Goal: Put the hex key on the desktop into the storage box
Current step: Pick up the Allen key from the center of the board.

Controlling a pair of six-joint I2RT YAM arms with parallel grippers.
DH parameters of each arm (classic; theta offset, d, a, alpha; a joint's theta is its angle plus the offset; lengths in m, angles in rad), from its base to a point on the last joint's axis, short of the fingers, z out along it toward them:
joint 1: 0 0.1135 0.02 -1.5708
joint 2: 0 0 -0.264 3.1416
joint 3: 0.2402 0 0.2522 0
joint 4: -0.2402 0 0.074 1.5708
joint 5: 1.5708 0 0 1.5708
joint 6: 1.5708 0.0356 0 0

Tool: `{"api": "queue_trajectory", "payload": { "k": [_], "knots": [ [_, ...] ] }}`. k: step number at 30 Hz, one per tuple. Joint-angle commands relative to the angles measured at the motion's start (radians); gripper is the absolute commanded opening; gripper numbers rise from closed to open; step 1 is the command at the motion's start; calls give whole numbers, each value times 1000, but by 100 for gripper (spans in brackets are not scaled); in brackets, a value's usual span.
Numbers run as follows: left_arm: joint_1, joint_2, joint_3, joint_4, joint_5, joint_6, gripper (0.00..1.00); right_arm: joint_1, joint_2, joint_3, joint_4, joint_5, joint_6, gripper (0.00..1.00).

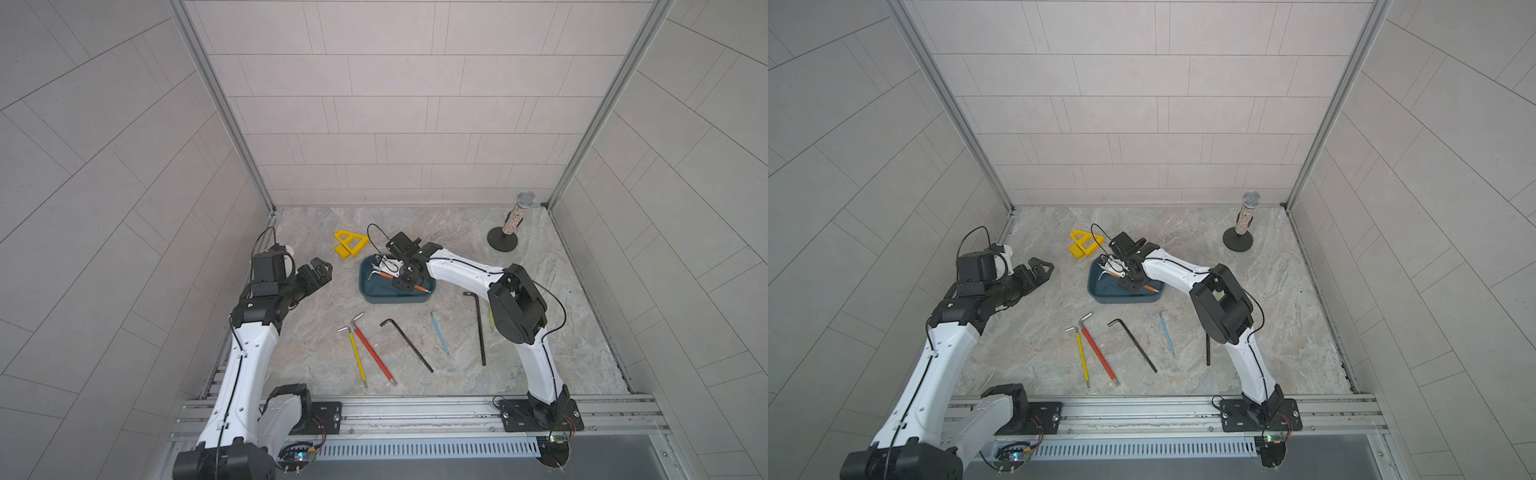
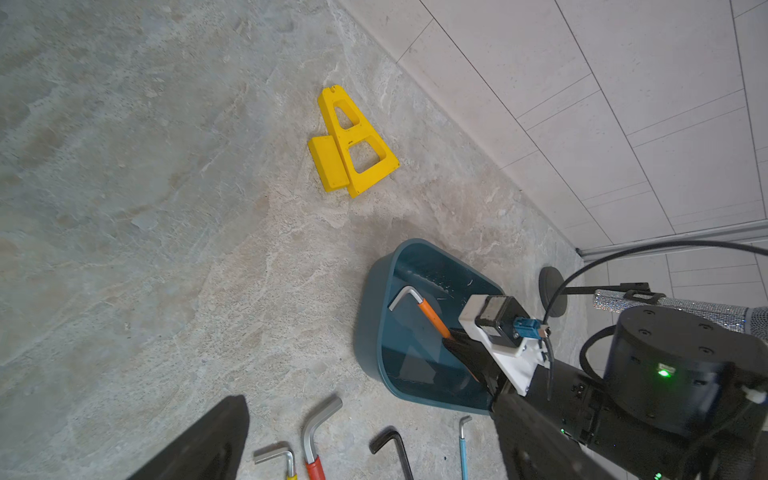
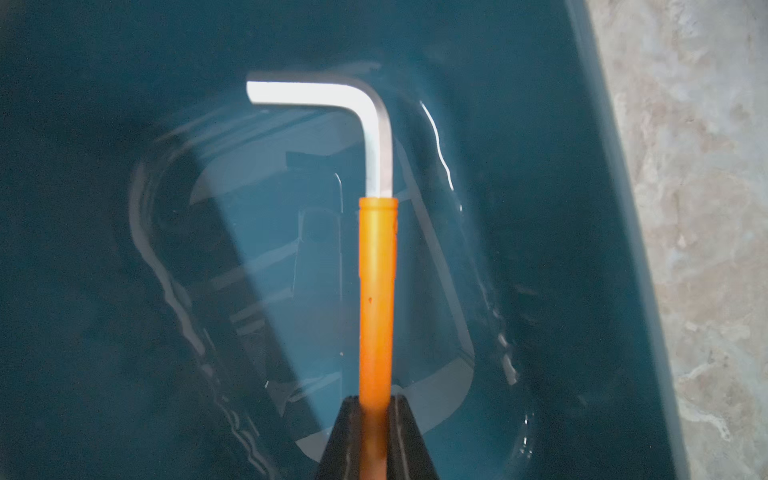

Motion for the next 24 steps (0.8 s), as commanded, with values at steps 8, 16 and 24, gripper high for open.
{"api": "queue_trajectory", "payload": {
  "k": [8, 16, 24],
  "knots": [
    [6, -4, -32, 52, 52, -26, 100, 4, -39, -46, 27, 16, 52, 44],
    [5, 6, -43, 77, 94, -28, 100, 1, -179, -73, 67, 3, 121, 47],
    [0, 55, -60, 121, 182, -46, 100, 1, -456, -233, 155, 3, 247, 46]
  ]
}}
